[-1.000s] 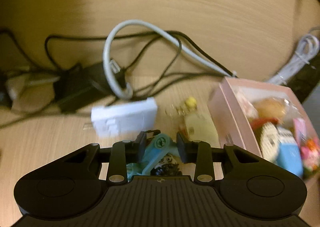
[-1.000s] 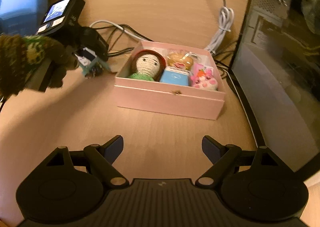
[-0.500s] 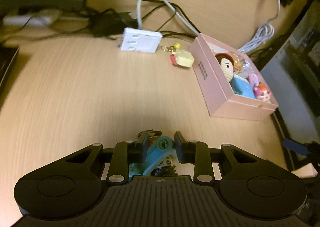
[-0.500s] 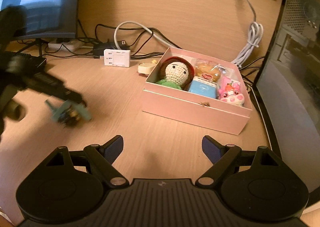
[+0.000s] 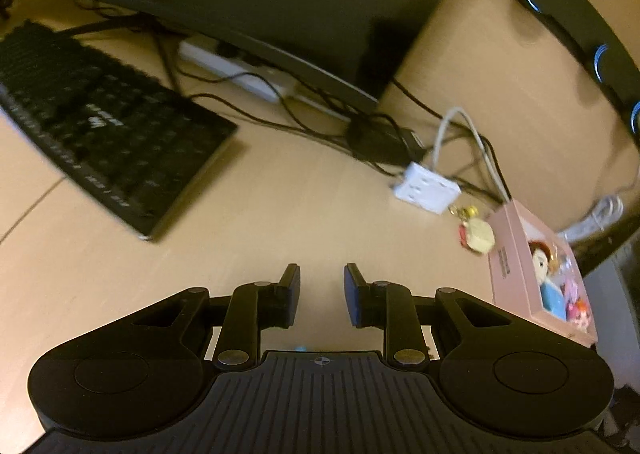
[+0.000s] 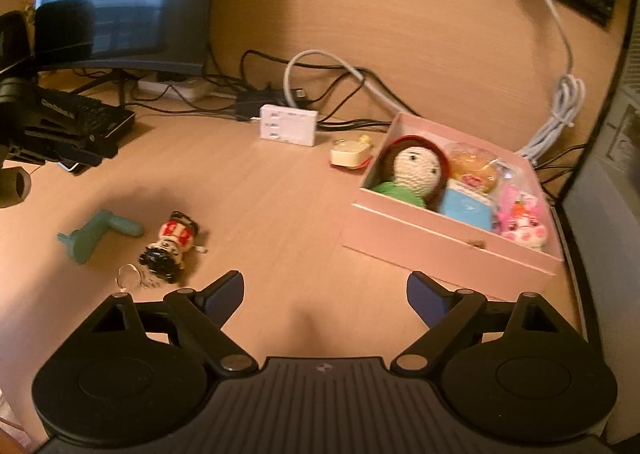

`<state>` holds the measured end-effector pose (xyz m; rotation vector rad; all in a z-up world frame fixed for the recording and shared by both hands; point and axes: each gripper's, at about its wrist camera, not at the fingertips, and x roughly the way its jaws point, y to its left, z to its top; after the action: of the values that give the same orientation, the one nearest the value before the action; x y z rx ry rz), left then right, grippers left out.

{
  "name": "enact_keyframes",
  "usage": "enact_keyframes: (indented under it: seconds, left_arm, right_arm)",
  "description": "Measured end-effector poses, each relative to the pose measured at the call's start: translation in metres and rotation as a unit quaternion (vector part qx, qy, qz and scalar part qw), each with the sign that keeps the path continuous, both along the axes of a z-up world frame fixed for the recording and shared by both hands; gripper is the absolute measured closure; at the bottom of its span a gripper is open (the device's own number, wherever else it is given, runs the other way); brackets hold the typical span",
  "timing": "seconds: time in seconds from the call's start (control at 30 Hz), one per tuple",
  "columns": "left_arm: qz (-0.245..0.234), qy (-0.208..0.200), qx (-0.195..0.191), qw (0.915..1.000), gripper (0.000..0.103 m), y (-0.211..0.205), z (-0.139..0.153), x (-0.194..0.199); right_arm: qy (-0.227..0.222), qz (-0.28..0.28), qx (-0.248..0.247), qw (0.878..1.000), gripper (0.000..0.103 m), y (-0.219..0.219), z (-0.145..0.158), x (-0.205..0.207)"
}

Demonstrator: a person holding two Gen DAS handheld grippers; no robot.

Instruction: Organize objects

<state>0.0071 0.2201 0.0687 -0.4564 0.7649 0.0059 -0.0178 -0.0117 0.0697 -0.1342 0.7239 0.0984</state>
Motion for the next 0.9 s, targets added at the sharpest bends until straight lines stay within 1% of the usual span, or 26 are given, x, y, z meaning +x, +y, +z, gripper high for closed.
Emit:
enact_keyframes:
  seconds: [0.1, 0.13, 0.17, 0.23, 0.27, 0.3, 0.33, 0.37, 0.4, 0.43, 0.47, 0.57, 0.63, 0.67, 0.7, 0.77, 0.8, 0.83, 0.9]
  left_arm:
    - [0.008, 0.001, -0.016, 0.9998, 0.077, 0.013, 0.000, -0.009]
    - [0.003, 0.003, -0.021, 0.9998, 0.077, 0.015, 0.000, -0.011]
    - [-0.011, 0.006, -0.026, 0.9996, 0.077, 0.016, -0.001, -0.011]
    - [-0.060, 0.019, -0.022, 0.9978, 0.076, 0.011, -0.002, -0.010]
    - [-0.087, 0.029, -0.009, 0.9957, 0.076, 0.006, -0.003, -0.010]
    - [-0.113, 0.037, 0.010, 0.9928, 0.076, 0.000, -0.003, -0.013]
    - [-0.134, 0.043, 0.031, 0.9895, 0.076, -0.007, -0.003, -0.016]
    - [-0.147, 0.046, 0.049, 0.9869, 0.076, -0.014, -0.005, -0.018]
    - [-0.156, 0.049, 0.063, 0.9846, 0.076, -0.019, -0.007, -0.020]
    - [-0.159, 0.056, 0.074, 0.9829, 0.076, -0.024, -0.010, -0.020]
    - [-0.156, 0.066, 0.085, 0.9819, 0.076, -0.029, -0.013, -0.019]
    - [-0.155, 0.080, 0.098, 0.9798, 0.076, -0.036, -0.023, -0.015]
    - [-0.163, 0.090, 0.094, 0.9780, 0.075, -0.040, -0.029, -0.012]
    - [-0.169, 0.093, 0.096, 0.9764, 0.075, -0.042, -0.032, -0.011]
    - [-0.175, 0.094, 0.103, 0.9747, 0.075, -0.045, -0.034, -0.010]
    - [-0.179, 0.090, 0.113, 0.9731, 0.074, -0.051, -0.035, -0.008]
    - [-0.178, 0.090, 0.114, 0.9732, 0.075, -0.053, -0.035, -0.006]
    - [-0.175, 0.091, 0.113, 0.9739, 0.078, -0.054, -0.035, -0.004]
    - [-0.172, 0.091, 0.110, 0.9746, 0.078, -0.057, -0.036, -0.001]
  right_arm:
    - [0.016, 0.027, 0.011, 0.999, 0.014, 0.014, -0.003, 0.008]
    - [0.021, 0.038, 0.018, 0.999, 0.014, 0.021, -0.004, 0.012]
    - [0.025, 0.048, 0.025, 0.998, 0.014, 0.027, -0.005, 0.016]
    - [0.030, 0.058, 0.041, 0.997, 0.014, 0.040, -0.008, 0.025]
    - [0.034, 0.060, 0.048, 0.996, 0.015, 0.047, -0.009, 0.031]
    - [0.038, 0.064, 0.053, 0.996, 0.018, 0.053, -0.011, 0.037]
    - [0.042, 0.066, 0.057, 0.995, 0.020, 0.058, -0.012, 0.043]
    - [0.049, 0.064, 0.060, 0.995, 0.024, 0.062, -0.014, 0.049]
    - [0.056, 0.065, 0.064, 0.994, 0.028, 0.066, -0.017, 0.055]
    - [0.064, 0.063, 0.069, 0.994, 0.029, 0.068, -0.019, 0.060]
    - [0.074, 0.061, 0.077, 0.992, 0.031, 0.069, -0.021, 0.065]
    - [0.099, 0.058, 0.101, 0.988, 0.033, 0.071, -0.031, 0.079]
    - [0.116, 0.059, 0.104, 0.986, 0.045, 0.074, -0.037, 0.083]
    - [0.124, 0.062, 0.104, 0.985, 0.058, 0.075, -0.039, 0.085]
    - [0.126, 0.063, 0.103, 0.985, 0.066, 0.075, -0.039, 0.084]
    - [0.124, 0.061, 0.096, 0.986, 0.070, 0.073, -0.038, 0.081]
    - [0.123, 0.056, 0.093, 0.986, 0.071, 0.069, -0.036, 0.078]
    - [0.122, 0.044, 0.088, 0.988, 0.071, 0.064, -0.035, 0.075]
    - [0.120, 0.024, 0.081, 0.989, 0.071, 0.047, -0.031, 0.066]
